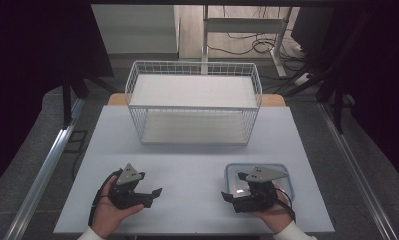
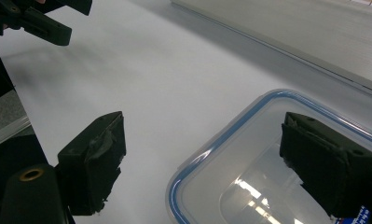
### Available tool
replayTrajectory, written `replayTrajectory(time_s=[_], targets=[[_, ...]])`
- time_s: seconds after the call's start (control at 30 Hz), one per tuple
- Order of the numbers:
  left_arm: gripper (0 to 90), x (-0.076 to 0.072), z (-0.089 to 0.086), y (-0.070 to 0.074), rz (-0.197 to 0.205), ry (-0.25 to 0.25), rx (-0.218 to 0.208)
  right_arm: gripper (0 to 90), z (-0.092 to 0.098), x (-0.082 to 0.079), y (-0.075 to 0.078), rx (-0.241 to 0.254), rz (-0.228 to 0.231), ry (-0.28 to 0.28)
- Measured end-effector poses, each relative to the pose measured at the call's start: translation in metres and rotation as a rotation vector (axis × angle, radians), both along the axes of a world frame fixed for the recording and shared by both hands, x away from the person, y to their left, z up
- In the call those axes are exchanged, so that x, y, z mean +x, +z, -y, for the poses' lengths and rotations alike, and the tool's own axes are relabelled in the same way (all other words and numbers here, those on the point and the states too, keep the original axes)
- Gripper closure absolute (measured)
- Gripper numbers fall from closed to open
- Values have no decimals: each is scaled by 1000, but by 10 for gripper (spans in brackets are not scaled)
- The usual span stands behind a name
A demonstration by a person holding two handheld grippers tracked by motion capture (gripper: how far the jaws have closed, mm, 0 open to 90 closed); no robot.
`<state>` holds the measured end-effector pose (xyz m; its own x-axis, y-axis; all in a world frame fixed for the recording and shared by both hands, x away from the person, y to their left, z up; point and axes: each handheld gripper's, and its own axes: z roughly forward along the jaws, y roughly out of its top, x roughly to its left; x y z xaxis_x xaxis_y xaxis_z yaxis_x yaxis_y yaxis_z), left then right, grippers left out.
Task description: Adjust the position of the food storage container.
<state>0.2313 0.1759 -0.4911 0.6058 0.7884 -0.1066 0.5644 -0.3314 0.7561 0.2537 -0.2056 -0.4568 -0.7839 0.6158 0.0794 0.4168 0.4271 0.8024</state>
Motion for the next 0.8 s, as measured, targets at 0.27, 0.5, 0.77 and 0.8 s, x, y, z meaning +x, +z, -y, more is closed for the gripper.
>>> replayTrajectory(time_s=[0.27, 0.5, 0.77, 0.8], targets=[[198, -2, -2, 1, 8, -1, -1, 154, -2, 1, -1, -3, -1, -5], [198, -3, -1, 3, 13, -7, 0, 171, 3, 2, 2, 0, -2, -31], [198, -2, -3, 3, 18, -1, 0, 174, 8, 5, 2, 6, -4, -46], [198, -2, -3, 4, 21, -1, -4, 174, 8, 5, 2, 6, -4, -46]])
